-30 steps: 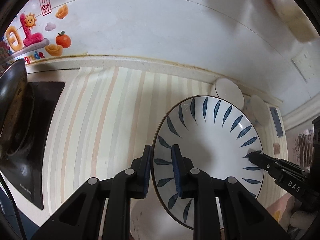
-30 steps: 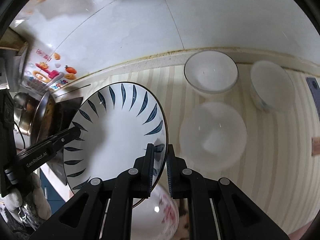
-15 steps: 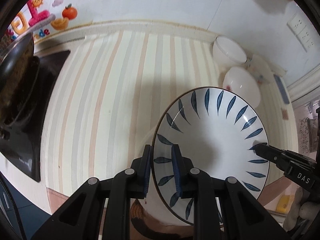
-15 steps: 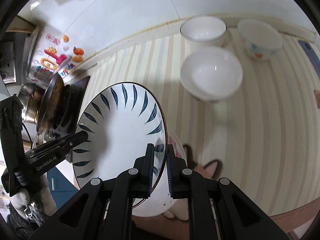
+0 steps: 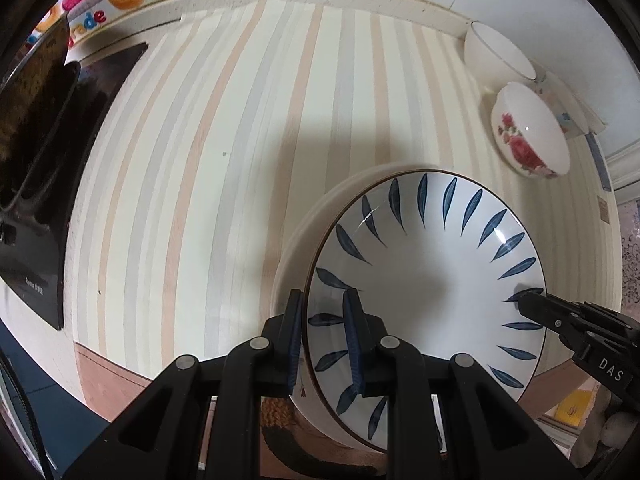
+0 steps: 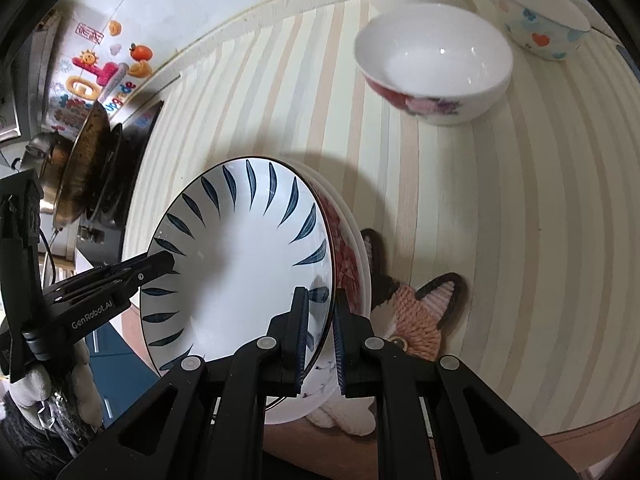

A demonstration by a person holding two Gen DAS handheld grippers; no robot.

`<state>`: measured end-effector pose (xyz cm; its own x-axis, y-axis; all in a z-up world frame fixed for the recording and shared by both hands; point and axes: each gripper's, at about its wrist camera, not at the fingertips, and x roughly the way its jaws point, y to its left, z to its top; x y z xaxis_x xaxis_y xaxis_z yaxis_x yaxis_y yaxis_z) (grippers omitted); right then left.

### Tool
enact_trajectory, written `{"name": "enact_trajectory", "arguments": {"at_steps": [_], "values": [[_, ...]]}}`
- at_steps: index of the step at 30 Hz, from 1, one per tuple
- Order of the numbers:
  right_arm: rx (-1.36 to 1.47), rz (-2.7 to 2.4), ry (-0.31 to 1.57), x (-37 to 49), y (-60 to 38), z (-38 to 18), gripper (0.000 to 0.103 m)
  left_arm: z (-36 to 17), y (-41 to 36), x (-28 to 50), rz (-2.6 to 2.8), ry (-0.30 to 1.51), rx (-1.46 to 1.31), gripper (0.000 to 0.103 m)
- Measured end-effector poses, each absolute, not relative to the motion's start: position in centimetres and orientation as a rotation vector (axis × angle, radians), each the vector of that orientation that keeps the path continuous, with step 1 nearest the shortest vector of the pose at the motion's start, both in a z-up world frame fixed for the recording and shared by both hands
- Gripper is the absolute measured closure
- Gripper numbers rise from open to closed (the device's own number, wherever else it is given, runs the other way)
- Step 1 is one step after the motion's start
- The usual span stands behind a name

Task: Organize plates and bowls
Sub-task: 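Lift the three-plate stack with the right gripper toward the cat mat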

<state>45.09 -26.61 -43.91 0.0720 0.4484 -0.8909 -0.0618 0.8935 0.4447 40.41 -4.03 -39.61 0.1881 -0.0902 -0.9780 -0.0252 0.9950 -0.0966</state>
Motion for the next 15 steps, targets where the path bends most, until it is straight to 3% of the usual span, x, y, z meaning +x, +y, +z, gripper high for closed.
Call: {"name": "enact_trajectory", "arguments": {"at_steps": [15], "values": [[0.307, 0.435, 1.490, 45.86, -26.50, -44.88, 0.088, -40.70, -4.38, 40.07, 0.023, 1.414, -0.114, 0.085]]}}
